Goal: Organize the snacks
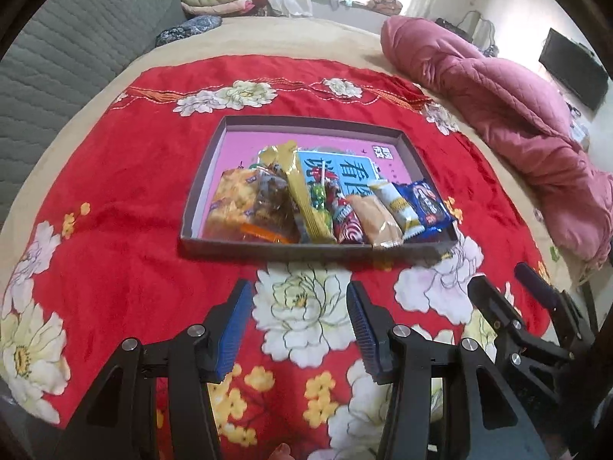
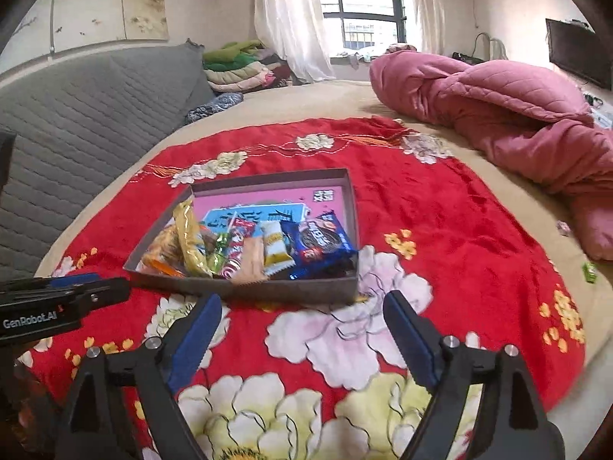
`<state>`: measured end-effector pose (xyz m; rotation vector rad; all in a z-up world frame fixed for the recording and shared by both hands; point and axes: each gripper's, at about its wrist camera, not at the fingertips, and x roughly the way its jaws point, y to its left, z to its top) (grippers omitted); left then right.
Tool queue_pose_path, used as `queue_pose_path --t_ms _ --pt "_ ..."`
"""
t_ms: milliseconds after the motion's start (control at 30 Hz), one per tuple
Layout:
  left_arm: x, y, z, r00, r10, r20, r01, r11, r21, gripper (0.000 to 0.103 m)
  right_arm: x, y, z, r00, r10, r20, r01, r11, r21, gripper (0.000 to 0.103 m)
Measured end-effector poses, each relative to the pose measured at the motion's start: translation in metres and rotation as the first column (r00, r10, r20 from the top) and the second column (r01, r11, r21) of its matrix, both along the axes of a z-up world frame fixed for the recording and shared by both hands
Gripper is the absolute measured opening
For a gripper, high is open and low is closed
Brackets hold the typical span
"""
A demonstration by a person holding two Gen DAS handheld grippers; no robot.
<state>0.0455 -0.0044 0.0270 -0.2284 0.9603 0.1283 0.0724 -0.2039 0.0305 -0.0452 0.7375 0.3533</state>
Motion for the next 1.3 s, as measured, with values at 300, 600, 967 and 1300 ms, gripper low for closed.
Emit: queue_pose_path --t_ms 300,600,967,1300 --pt "-0.013 -0.002 0.000 1.000 0.009 -0.025 -0.009 1.000 -0.004 0.052 -0.015 0.000 0.003 1.000 0.014 0.010 -0.014 0.999 -0.039 0.093" --pt "-0.016 -0.004 -0.002 0.999 0.015 -0.037 -0.016 1.000 -0.001 0.052 -0.016 0.003 0.003 0.999 0.027 0.016 -0.027 0.998 -0.048 0.094" --pt "-0.016 -0.002 -0.005 0.998 0.025 -0.051 -0.026 1.000 -0.005 0.053 -0.017 0.003 0.002 0.999 0.029 0.016 -0.028 0.998 -0.049 0.094" --pt "-0.016 -0.003 -0.006 0.998 0.023 -0.056 -0.023 1.000 -0.003 0.053 -0.017 0.004 0.002 0.999 0.031 0.016 -0.030 0.998 -0.050 0.095"
